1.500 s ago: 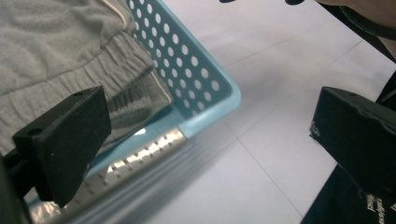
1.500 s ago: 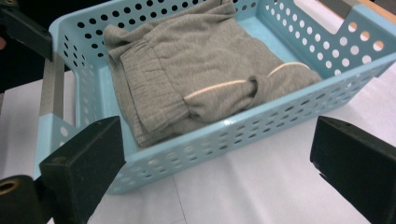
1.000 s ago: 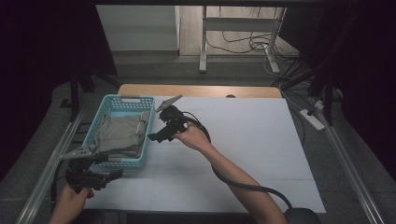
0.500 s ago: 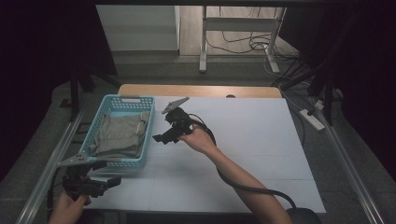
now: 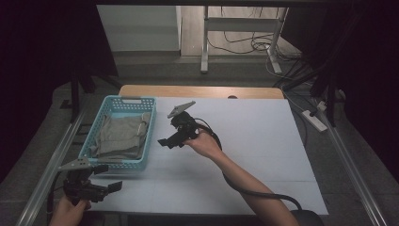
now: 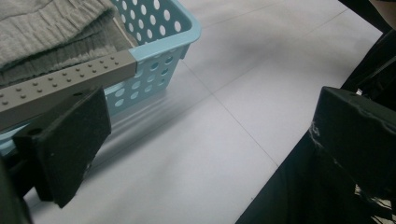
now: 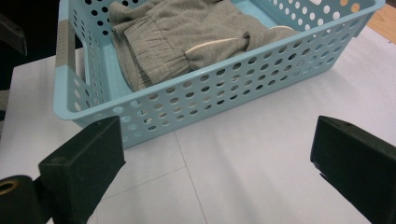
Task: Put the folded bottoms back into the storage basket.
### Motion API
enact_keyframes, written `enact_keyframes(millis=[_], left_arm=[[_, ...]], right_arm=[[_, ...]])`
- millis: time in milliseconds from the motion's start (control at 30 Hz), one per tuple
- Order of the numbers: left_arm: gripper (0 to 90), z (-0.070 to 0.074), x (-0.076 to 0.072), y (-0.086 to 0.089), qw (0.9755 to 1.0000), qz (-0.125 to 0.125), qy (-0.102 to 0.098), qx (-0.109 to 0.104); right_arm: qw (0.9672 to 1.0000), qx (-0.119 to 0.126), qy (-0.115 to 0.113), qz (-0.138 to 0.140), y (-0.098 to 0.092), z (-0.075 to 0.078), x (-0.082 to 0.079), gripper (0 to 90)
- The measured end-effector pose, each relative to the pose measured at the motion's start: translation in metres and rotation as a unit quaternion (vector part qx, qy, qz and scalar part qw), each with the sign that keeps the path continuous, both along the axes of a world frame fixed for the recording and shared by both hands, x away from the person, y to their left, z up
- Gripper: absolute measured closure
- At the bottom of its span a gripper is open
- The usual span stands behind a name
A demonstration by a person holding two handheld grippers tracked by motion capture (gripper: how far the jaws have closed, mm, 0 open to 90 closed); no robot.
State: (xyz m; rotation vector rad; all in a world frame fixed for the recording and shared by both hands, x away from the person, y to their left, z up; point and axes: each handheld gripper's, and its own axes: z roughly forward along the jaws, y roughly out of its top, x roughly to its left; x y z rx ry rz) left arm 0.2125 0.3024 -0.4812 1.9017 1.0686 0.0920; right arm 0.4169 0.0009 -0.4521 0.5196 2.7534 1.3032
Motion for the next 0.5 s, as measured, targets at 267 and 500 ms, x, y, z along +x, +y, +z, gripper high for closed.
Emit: enact_keyframes(millis=[267,500], left_arm=[[0.0,0.000,0.000,-0.002,1.0000,-0.004,0.000,0.008],[0.0,0.002,-0.002,-0.005,0.9999,-0.009,0.009,0.011]], right_arm=[[1.0000,-0.006,0.006,0.001,-0.005,-0.002,-0.004,3.0],[0.9999,-0.010,0.010,-0.002,-0.013,-0.005,-0.006,2.9]])
